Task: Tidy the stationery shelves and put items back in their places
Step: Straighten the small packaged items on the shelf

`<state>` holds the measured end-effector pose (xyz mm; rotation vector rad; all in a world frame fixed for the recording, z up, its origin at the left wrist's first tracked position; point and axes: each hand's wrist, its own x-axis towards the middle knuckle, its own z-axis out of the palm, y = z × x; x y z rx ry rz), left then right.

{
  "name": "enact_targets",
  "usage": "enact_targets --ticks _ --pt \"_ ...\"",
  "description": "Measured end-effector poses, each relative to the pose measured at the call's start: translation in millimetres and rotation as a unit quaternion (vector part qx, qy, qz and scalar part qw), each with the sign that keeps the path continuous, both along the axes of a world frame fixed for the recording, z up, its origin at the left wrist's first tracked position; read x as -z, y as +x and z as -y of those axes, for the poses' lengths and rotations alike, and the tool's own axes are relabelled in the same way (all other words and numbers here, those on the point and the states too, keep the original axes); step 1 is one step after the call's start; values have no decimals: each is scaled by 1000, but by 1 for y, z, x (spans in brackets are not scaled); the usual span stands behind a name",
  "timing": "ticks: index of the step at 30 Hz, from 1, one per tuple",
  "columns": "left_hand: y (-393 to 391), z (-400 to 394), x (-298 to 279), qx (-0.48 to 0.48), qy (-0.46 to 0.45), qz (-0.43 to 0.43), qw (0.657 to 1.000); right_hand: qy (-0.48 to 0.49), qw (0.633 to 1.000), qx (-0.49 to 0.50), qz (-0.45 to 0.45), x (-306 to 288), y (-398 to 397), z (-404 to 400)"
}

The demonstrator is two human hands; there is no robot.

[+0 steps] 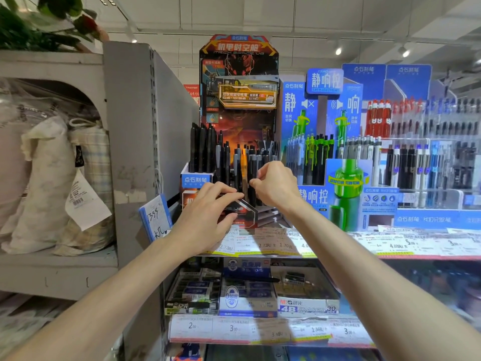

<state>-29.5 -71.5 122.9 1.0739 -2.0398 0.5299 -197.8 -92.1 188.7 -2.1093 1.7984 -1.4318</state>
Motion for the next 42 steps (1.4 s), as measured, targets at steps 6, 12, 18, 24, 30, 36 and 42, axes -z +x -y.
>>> enact_targets --ticks 6,12,18,24,30,36,42 --pt "-1 0 2 -1 2 -10 1000 8 1000 17 -16 3 4 0" --pt "-3 -6 6 19 8 -31 999 17 1000 -4 14 5 3 -8" --pt "-2 -25 19 60 6 -111 992 2 996 -84 9 27 -15 -27" --pt "7 -66 48 88 27 -189 978 -154 978 -122 -65 74 -45 -70" --pt "7 -92 97 68 -2 -179 981 -207 966 -136 -67 142 -76 -99" --pt "10 -71 159 21 93 -154 984 -97 983 -105 -112 216 -110 -87" --pt "16 -39 179 -47 157 -97 982 -27 984 -64 -162 236 -116 -58"
